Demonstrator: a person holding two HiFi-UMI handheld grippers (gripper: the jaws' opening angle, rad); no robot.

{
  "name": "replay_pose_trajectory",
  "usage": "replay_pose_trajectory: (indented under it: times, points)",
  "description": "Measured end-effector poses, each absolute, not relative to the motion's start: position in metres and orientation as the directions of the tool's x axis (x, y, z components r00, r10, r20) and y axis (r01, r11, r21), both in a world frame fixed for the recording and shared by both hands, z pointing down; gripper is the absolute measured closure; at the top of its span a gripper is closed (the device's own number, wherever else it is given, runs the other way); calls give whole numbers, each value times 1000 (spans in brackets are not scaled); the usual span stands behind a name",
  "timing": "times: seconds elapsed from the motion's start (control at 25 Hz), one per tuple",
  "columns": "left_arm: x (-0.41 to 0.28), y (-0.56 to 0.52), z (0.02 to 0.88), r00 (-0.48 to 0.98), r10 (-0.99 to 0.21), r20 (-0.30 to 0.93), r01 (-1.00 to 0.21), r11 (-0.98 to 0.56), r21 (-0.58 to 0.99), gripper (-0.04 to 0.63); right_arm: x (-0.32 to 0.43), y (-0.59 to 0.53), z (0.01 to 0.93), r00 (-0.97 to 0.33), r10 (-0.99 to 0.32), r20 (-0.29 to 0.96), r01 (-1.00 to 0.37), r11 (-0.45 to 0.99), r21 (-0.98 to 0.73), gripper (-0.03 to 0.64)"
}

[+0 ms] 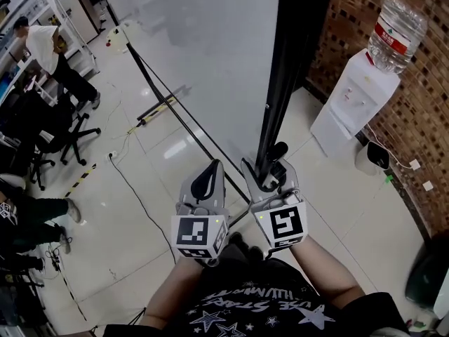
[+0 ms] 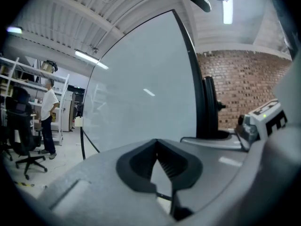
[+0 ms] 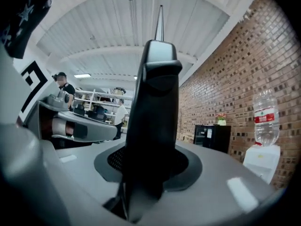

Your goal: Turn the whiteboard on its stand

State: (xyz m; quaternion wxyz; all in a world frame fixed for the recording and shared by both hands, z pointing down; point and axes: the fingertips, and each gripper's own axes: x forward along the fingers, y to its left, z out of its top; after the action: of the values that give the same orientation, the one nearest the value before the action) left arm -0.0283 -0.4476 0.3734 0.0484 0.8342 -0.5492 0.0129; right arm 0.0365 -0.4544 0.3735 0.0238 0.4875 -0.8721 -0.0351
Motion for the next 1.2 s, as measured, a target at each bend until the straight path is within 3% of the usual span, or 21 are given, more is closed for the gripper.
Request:
replay_pose_trajectory:
  times: [0.56, 1.0, 1.2]
  points:
    - [-35, -445, 381, 371, -924, 93, -929, -368, 43, 589, 39, -456, 378, -482, -875, 40, -875, 483, 37, 472]
    - [-62, -385, 395, 256, -957, 135, -967, -253, 39, 589, 33, -442, 376, -479, -877, 41, -876, 480, 42, 472]
    - [-67, -355, 401, 274, -949, 152, -961, -266, 76, 589, 20, -415, 377, -468, -883, 40, -882, 470, 45, 472]
